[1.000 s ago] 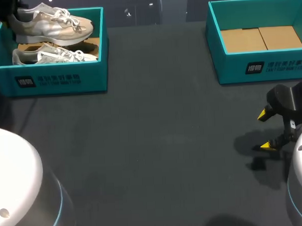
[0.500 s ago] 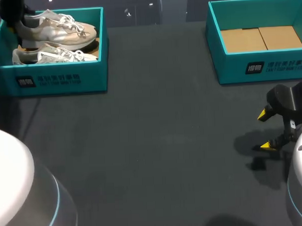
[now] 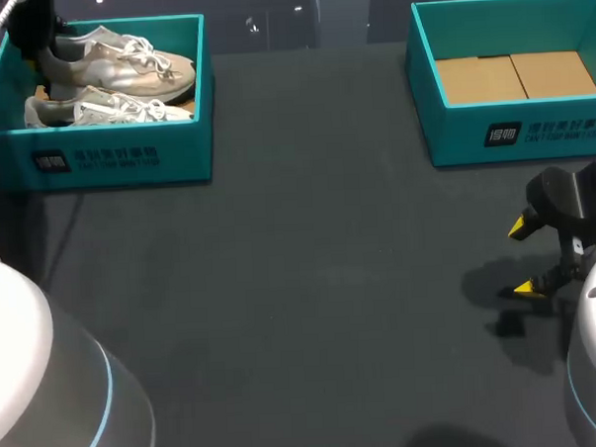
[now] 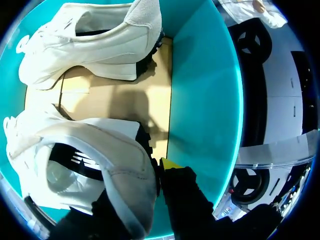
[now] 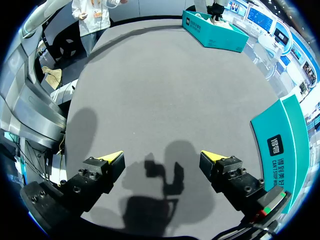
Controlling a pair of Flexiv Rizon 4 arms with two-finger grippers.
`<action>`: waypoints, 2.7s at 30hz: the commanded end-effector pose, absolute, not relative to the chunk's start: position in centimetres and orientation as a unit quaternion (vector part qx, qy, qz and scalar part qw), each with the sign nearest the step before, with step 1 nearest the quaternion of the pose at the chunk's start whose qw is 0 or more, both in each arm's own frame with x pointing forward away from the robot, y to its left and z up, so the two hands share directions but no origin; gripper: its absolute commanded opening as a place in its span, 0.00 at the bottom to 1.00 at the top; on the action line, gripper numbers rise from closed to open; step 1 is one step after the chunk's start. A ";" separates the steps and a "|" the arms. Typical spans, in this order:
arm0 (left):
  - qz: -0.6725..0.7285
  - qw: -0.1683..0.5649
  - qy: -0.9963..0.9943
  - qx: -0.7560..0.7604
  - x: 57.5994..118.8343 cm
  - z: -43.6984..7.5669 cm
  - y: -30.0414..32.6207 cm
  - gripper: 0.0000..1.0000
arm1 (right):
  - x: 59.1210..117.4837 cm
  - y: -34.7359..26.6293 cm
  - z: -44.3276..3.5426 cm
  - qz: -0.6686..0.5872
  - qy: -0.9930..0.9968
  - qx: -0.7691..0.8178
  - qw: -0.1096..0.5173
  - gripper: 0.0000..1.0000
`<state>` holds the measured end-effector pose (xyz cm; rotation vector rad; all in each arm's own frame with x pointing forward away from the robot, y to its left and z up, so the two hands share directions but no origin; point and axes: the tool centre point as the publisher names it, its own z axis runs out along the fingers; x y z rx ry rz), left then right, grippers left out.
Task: Take the shoe out of the shoebox, open the shoe tongue, remove and reinsert the insole, then place the shoe into the shoebox
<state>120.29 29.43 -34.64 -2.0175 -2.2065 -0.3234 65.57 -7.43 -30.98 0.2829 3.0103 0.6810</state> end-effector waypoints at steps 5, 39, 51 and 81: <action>-0.101 0.064 -0.728 -0.675 120.8 -35.1 29.3 0.00 | 65.4 -7.4 -31.0 0.218 0.971 0.092 0.022 1.00; -0.061 0.022 -0.720 -0.691 120.0 -32.0 28.8 1.00 | 65.4 -7.4 -31.0 0.218 0.971 0.092 0.022 1.00; -0.055 0.016 -0.716 -0.696 116.4 -26.7 28.2 1.00 | 65.4 -7.4 -31.0 0.218 0.971 0.092 0.022 1.00; -0.033 0.044 -0.710 -0.703 105.2 -23.0 27.8 1.00 | 65.4 -7.4 -31.0 0.218 0.971 0.092 0.022 1.00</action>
